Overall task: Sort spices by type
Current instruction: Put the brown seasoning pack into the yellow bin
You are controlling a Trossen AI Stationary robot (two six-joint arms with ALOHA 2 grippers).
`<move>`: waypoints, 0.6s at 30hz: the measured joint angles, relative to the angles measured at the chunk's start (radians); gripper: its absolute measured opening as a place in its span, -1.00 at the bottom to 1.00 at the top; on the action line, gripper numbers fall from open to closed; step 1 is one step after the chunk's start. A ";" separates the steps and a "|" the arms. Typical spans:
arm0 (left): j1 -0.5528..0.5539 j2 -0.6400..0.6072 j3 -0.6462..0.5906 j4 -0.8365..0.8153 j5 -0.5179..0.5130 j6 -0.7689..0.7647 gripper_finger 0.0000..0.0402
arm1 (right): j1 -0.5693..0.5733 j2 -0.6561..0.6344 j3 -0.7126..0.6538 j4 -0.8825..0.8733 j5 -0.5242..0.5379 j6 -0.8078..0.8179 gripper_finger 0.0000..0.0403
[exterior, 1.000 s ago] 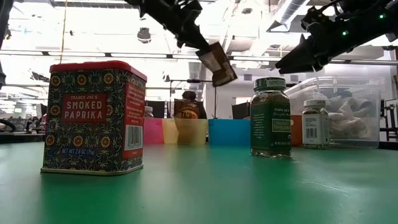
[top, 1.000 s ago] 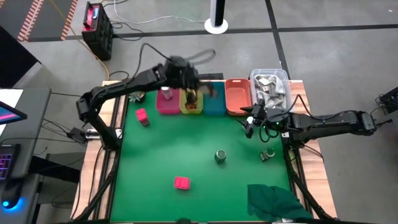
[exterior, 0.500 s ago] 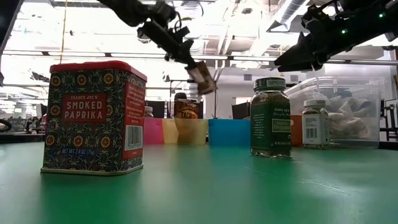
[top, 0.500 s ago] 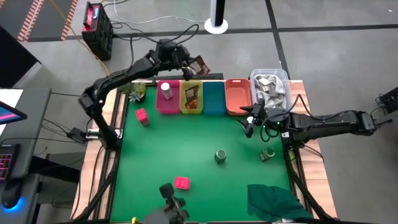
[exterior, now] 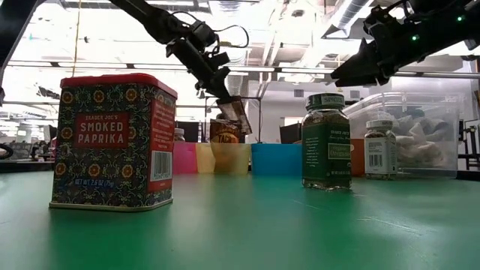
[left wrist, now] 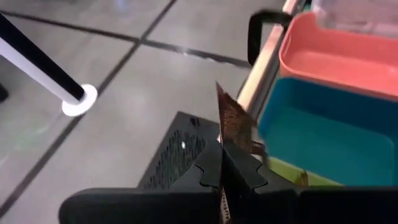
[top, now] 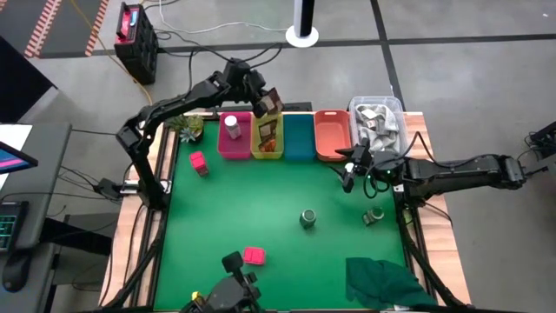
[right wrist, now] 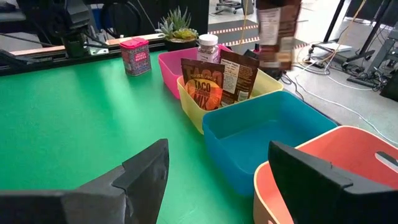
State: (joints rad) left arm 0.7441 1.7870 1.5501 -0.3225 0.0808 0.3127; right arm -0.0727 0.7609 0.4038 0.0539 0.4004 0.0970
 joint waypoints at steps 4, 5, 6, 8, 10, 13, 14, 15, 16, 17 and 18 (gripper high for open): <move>-0.002 0.000 0.000 -0.067 -0.001 -0.002 -1.00 | 0.000 0.000 0.000 0.000 0.000 0.000 0.49; -0.004 0.000 0.000 -0.086 -0.001 -0.002 -1.00 | 0.000 0.000 0.000 0.000 -0.001 0.000 0.49; -0.004 0.000 0.000 -0.102 -0.003 -0.003 -1.00 | 0.000 0.000 0.000 0.000 -0.001 0.000 0.49; -0.007 0.000 0.000 -0.131 -0.005 -0.003 -1.00 | 0.000 0.000 0.000 0.000 -0.002 0.000 0.49; -0.009 0.000 0.000 -0.152 -0.006 -0.004 -1.00 | 0.000 0.000 0.000 0.000 -0.002 0.000 0.49; -0.011 0.000 0.000 -0.179 -0.005 -0.003 -1.00 | 0.000 0.000 0.000 0.000 -0.002 -0.001 0.49; -0.011 0.000 0.000 -0.185 -0.005 -0.003 -1.00 | 0.000 0.000 0.000 0.000 -0.002 -0.001 0.49; -0.011 0.000 0.000 -0.190 -0.005 -0.003 -1.00 | 0.000 0.000 0.000 0.000 -0.002 -0.001 0.49; -0.013 0.000 -0.002 -0.188 -0.006 -0.003 -1.00 | 0.000 0.000 0.000 0.000 -0.002 -0.003 0.49; -0.015 -0.002 -0.007 -0.185 -0.005 -0.003 -1.00 | 0.000 0.000 0.000 -0.001 -0.002 -0.003 0.49; -0.017 -0.002 -0.013 -0.184 -0.005 -0.003 -1.00 | 0.000 0.000 0.000 -0.001 -0.002 -0.003 0.49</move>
State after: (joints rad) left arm 0.7273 1.7847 1.5370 -0.5066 0.0753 0.3099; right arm -0.0727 0.7609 0.4038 0.0532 0.3985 0.0937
